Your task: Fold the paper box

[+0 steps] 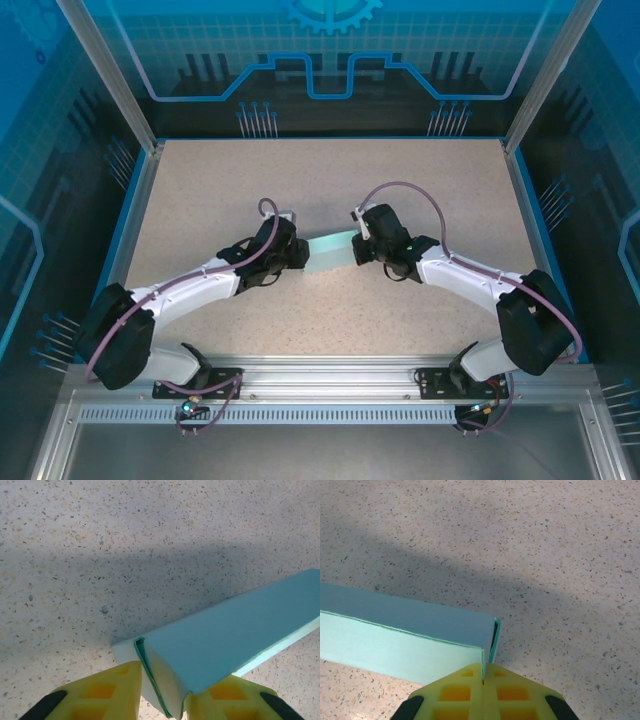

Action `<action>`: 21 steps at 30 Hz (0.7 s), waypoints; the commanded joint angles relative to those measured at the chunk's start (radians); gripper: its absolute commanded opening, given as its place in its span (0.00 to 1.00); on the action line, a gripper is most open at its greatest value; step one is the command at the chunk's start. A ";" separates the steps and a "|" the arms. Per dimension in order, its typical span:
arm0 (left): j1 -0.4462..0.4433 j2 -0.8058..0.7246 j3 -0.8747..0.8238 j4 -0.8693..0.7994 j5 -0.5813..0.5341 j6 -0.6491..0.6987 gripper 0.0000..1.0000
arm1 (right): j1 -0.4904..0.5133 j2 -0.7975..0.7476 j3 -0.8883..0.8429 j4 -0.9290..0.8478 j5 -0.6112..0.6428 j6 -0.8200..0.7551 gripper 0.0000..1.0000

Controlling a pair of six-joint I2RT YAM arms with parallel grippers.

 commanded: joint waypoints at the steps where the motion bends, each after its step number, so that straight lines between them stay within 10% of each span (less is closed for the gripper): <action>1: -0.005 -0.046 0.004 -0.035 0.025 0.030 0.39 | 0.027 0.031 -0.015 -0.078 -0.048 0.004 0.02; 12: 0.009 -0.136 0.022 -0.035 0.059 0.059 0.66 | 0.027 0.034 -0.009 -0.081 -0.048 0.001 0.02; 21: 0.062 -0.093 0.015 -0.013 0.115 -0.062 0.66 | 0.027 0.034 -0.008 -0.079 -0.049 0.002 0.02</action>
